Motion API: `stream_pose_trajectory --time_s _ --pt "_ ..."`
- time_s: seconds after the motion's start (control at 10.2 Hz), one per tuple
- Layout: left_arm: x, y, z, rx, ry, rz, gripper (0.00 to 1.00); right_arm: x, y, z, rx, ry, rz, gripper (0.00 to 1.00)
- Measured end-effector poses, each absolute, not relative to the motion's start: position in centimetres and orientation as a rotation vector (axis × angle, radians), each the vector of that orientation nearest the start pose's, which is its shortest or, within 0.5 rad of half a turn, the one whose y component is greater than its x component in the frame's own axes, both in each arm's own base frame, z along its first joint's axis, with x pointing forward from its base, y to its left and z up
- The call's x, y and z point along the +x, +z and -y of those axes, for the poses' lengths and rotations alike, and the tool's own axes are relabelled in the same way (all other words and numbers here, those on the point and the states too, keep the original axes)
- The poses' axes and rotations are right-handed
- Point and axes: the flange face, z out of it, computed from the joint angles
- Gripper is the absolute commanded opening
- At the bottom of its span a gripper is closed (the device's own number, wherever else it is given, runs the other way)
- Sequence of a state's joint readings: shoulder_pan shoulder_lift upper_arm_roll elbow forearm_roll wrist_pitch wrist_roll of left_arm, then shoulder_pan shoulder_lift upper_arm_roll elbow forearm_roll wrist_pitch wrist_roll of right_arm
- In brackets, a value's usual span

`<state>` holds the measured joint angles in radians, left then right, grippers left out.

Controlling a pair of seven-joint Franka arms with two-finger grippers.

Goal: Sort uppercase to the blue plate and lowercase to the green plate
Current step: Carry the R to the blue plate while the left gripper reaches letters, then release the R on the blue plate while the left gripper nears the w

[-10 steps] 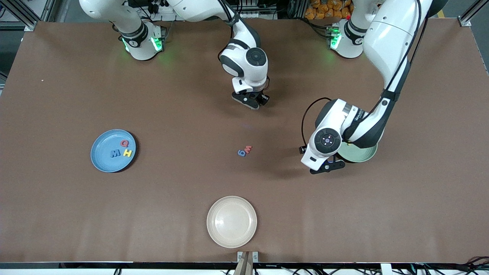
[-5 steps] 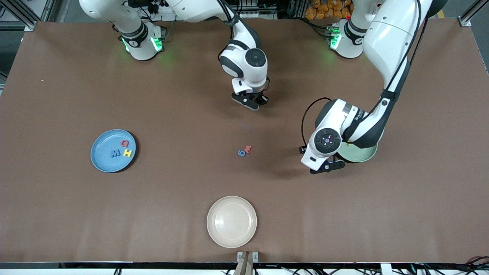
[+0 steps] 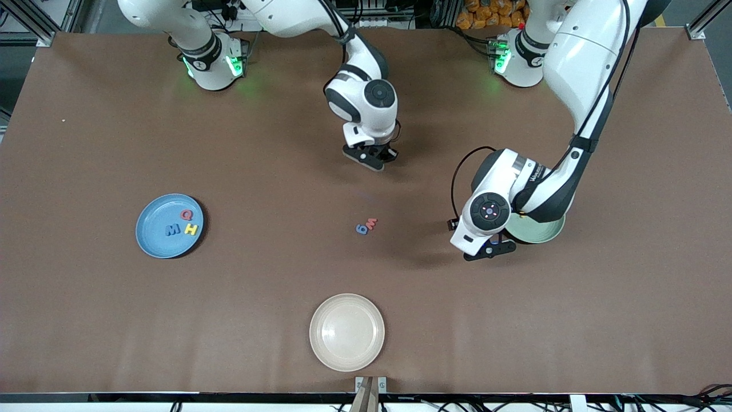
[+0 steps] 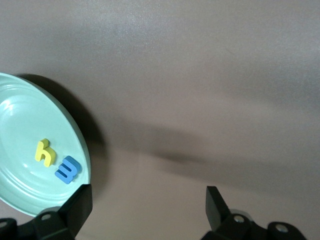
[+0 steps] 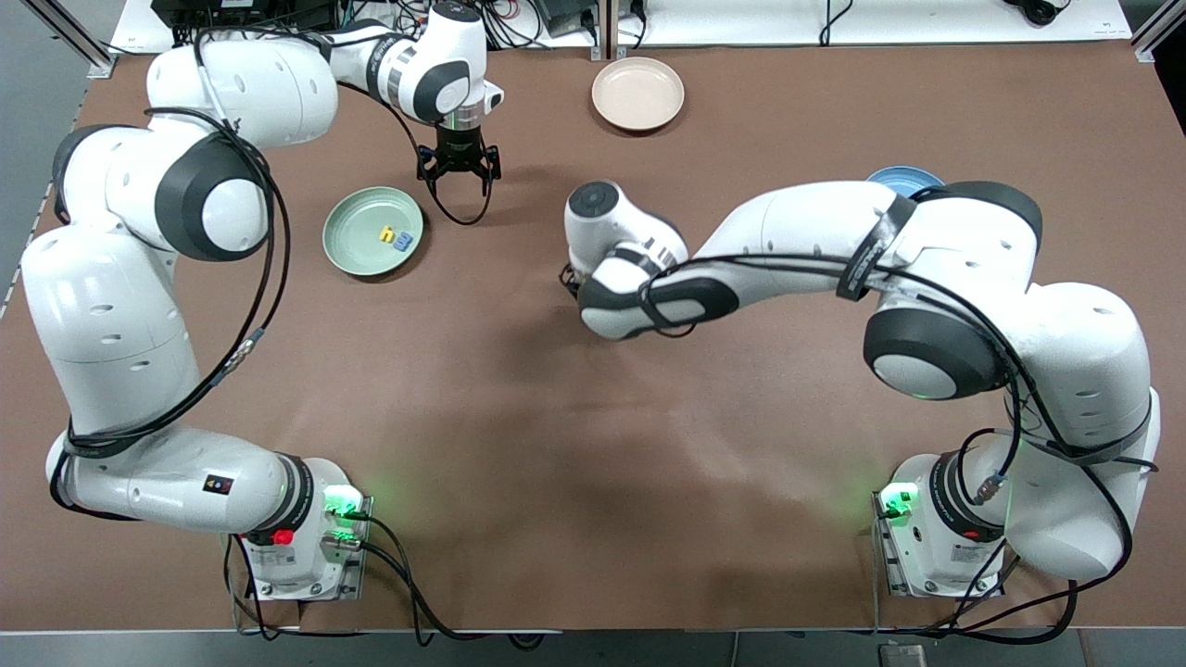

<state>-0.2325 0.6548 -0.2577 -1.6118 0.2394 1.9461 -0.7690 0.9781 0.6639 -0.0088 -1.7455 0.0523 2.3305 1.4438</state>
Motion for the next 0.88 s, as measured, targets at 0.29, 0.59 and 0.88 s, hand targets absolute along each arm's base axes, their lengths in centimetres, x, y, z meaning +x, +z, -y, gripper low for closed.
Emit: stream_pose_trajectory --time_s 0.29,0.59,0.88 --pt "59.7 23.0 28.6 -2.921 0.273 0.306 1.0 45.3 23.1 -50.3 -3.14 0.167 -0.878 0.0" --pt "59.5 21.8 32.3 -2.945 0.207 0.404 1.0 54.9 26.6 -40.2 -3.202 0.347 -0.848 0.0" --pt "59.5 21.0 36.2 -2.977 0.161 0.423 1.0 62.1 29.8 -27.1 -3.209 0.57 -0.664 0.0"
